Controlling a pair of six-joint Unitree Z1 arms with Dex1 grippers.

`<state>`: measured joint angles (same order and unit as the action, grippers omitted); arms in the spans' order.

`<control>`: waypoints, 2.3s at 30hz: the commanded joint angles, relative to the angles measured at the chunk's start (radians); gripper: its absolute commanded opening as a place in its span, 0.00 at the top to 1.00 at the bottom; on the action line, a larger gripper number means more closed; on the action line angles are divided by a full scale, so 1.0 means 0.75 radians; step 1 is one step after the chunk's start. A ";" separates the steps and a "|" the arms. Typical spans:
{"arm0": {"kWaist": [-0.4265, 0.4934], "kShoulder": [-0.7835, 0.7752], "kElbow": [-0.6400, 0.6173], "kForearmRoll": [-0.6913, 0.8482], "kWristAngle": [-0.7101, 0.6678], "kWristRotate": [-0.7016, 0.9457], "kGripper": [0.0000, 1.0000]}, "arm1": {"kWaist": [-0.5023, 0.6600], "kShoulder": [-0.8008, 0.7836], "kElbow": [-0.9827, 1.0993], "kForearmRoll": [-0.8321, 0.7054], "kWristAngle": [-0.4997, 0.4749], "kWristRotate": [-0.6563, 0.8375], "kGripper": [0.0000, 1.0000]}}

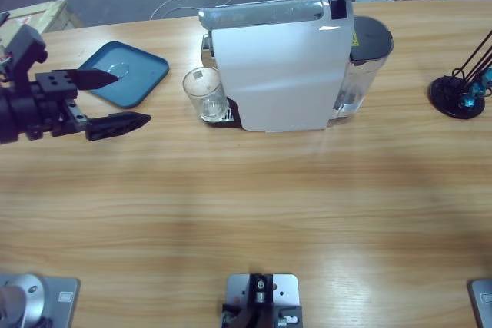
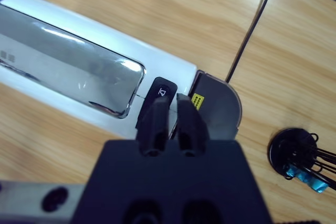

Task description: Pour coffee

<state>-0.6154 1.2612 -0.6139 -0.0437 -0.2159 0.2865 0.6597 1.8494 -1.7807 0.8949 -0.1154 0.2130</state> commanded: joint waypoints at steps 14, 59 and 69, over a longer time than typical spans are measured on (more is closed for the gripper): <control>-0.034 -0.038 0.041 0.032 0.018 -0.034 0.01 | 0.063 -0.108 0.057 -0.011 -0.004 -0.006 0.00; -0.034 -0.020 0.029 0.028 -0.048 -0.036 0.01 | 0.071 -0.090 0.036 0.030 -0.018 -0.004 0.00; -0.034 -0.047 0.024 0.028 -0.084 -0.038 0.01 | 0.182 -0.346 0.276 -0.021 -0.071 0.014 0.00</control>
<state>-0.6316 1.2417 -0.6122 -0.0353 -0.2516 0.2661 0.7179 1.7452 -1.7458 0.9083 -0.1269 0.2124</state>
